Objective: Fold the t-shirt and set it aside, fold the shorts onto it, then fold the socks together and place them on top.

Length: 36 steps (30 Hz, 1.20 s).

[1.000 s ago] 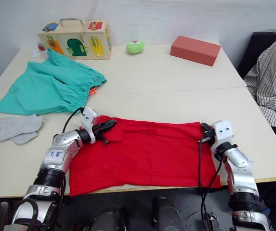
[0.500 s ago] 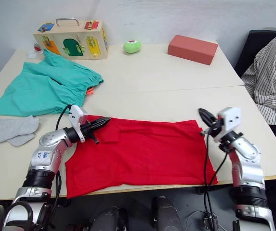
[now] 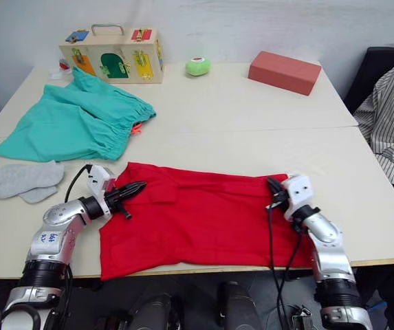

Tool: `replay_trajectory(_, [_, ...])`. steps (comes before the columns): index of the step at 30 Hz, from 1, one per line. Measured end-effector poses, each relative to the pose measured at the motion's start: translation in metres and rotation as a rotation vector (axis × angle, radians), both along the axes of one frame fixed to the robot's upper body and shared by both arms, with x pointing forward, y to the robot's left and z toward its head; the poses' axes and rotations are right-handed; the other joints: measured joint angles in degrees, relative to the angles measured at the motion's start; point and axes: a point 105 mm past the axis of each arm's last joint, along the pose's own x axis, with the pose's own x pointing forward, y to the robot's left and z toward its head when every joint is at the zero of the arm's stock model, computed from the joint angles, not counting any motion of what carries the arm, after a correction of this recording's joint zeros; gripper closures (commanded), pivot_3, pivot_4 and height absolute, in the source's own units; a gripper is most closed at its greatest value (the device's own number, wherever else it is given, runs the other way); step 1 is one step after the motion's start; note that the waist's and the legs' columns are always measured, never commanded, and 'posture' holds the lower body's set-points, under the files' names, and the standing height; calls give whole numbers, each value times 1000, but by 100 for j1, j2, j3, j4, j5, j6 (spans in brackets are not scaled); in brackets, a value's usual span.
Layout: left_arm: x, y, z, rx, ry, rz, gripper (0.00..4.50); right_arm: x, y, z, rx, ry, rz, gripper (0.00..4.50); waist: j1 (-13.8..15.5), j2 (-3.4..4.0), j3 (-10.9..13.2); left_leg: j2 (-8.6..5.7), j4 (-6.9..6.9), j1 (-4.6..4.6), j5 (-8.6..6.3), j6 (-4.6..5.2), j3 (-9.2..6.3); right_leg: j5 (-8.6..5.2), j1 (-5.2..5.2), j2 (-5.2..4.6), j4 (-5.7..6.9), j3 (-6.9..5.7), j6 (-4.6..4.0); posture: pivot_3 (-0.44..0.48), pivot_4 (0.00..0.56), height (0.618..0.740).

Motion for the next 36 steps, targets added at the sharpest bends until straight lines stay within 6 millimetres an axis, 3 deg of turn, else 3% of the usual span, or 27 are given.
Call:
replay_trajectory(2, [-2,4,-1,4,-3,7,4482,-1,-16,-1,21,8,-38,4500,-2,0,0,2,-2,5,0,0,0,-1,3,1,0,0,-1,0,150,740])
replay_trajectory(7, [-3,9,-1,11,-3,-1,4482,-2,-32,-1,59,30,-53,4500,-18,1,0,3,-4,7,0,-1,1,-1,3,2,2,0,-1,0,150,740])
replay_trajectory(11, [-12,11,4,-48,12,-53,4500,-9,-35,11,181,94,87,3555,-22,13,8,3,-4,-6,-1,1,1,-1,-9,1,3,3,-1,0,150,740])
replay_trajectory(15, [-29,4,26,-99,3,-178,3612,-16,-36,35,134,177,258,2212,-15,15,10,4,-3,-13,-1,2,0,-1,-16,2,1,0,-1,0,150,740])
replay_trajectory(20, [-59,-6,46,-59,18,-357,2111,-1,-37,74,-4,415,430,609,-95,39,25,6,-5,-10,-5,6,9,-5,-25,2,3,7,-9,0,150,740])
replay_trajectory(22, [-65,-14,49,-69,20,-396,1482,8,-34,77,-27,483,450,0,-94,37,25,10,-5,-11,-8,-5,2,-10,-25,10,4,2,-19,0,150,740])
replay_trajectory(27, [-71,-22,50,-95,13,-417,21,27,-25,52,0,654,443,0,-105,41,28,8,-2,-23,-5,-10,7,-14,-34,9,3,1,-24,0,150,740])
replay_trajectory(28, [-72,-23,49,-101,13,-415,21,30,-22,47,-9,687,443,0,-116,41,28,9,1,-26,-4,-10,6,-14,-35,10,3,1,-23,0,150,740])
replay_trajectory(32, [-76,-25,46,-96,11,-410,0,37,-19,48,-96,746,447,932,-153,41,28,10,7,-32,-4,-9,4,-13,-37,8,3,1,-23,0,150,740])
replay_trajectory(36, [-77,-23,44,-95,15,-392,0,36,-10,46,-162,773,518,2241,-159,41,28,13,7,-31,-4,-11,2,-13,-37,10,4,-2,-23,0,150,740])
